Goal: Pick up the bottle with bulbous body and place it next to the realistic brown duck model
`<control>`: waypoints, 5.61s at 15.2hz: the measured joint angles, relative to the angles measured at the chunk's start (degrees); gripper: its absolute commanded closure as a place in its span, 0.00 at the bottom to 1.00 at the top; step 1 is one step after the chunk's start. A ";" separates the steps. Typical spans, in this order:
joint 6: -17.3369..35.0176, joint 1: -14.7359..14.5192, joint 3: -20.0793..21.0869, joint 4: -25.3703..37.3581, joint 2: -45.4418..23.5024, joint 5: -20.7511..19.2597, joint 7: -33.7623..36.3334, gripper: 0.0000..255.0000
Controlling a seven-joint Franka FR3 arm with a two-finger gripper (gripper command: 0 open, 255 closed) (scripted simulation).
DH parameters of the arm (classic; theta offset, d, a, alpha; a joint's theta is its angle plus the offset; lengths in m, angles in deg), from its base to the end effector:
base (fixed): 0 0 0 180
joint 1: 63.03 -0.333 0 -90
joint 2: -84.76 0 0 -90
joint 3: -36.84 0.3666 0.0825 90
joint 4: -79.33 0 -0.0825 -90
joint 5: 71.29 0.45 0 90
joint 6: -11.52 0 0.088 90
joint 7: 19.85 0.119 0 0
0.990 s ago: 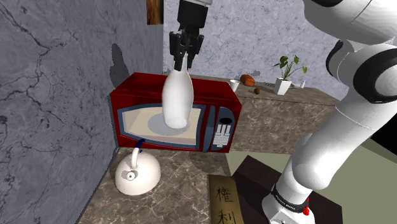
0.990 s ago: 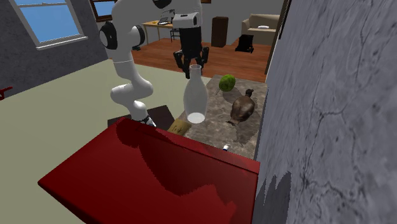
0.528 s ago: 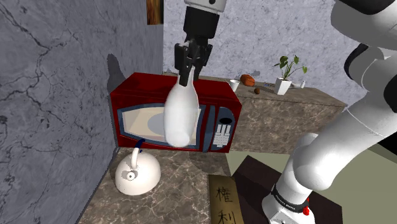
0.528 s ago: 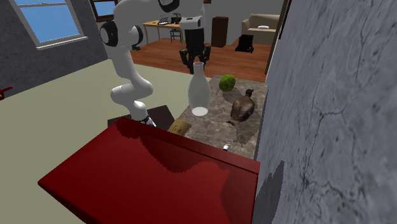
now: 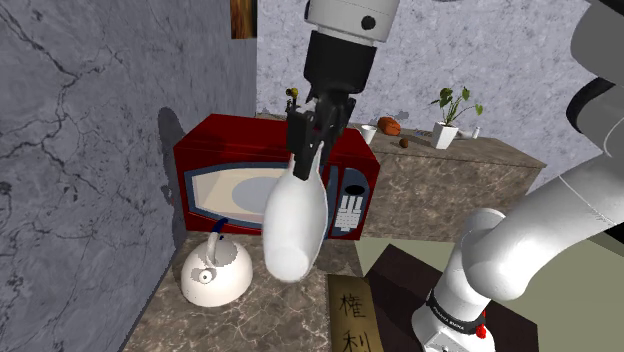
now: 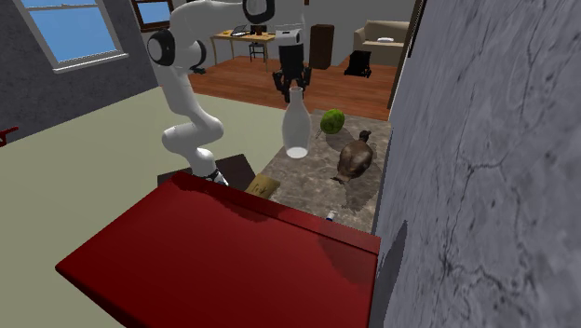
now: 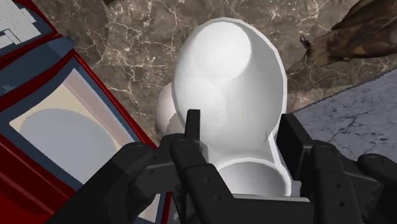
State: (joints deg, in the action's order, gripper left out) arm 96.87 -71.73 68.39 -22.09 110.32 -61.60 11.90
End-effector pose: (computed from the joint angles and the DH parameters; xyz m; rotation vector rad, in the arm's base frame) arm 0.2959 0.3768 0.7456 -3.1192 -0.2158 -0.1857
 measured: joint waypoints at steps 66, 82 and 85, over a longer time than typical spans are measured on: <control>25.68 23.39 71.92 -2.72 5.08 14.99 42.35 1.00; 20.43 22.13 69.53 1.73 3.39 12.85 43.69 0.00; 19.74 21.91 69.25 2.27 3.21 12.60 43.93 0.00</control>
State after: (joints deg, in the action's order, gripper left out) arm 116.61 -49.83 137.64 -19.82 113.53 -49.00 55.83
